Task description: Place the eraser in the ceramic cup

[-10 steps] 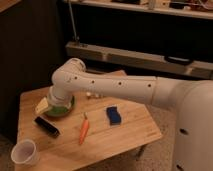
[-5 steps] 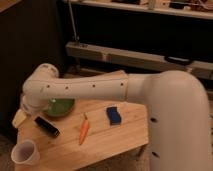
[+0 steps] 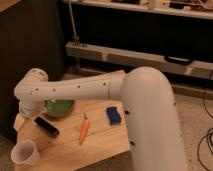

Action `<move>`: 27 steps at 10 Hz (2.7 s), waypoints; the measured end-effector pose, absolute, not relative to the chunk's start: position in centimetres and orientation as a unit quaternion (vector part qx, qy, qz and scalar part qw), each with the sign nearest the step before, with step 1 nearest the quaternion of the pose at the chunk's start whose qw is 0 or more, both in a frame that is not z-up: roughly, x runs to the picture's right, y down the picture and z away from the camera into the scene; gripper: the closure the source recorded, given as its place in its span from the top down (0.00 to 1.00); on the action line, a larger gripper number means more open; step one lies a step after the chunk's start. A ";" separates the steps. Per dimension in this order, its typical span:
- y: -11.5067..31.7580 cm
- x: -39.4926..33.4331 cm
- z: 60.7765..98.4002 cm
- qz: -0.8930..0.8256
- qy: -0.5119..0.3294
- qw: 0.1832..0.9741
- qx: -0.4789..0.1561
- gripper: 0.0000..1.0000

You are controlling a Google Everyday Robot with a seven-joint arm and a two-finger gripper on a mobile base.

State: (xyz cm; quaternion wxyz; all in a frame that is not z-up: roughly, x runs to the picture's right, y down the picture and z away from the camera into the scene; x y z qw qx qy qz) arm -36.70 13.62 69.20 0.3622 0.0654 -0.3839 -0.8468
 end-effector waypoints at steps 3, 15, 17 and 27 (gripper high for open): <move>14.7 -38.2 70.6 -0.842 -0.401 0.360 0.043 0.80; 16.9 -38.9 74.7 -0.825 -0.428 0.369 0.018 0.58; 16.9 -38.6 74.9 -0.828 -0.422 0.369 0.012 0.61; 17.2 -36.8 78.2 -0.853 -0.378 0.359 -0.032 0.61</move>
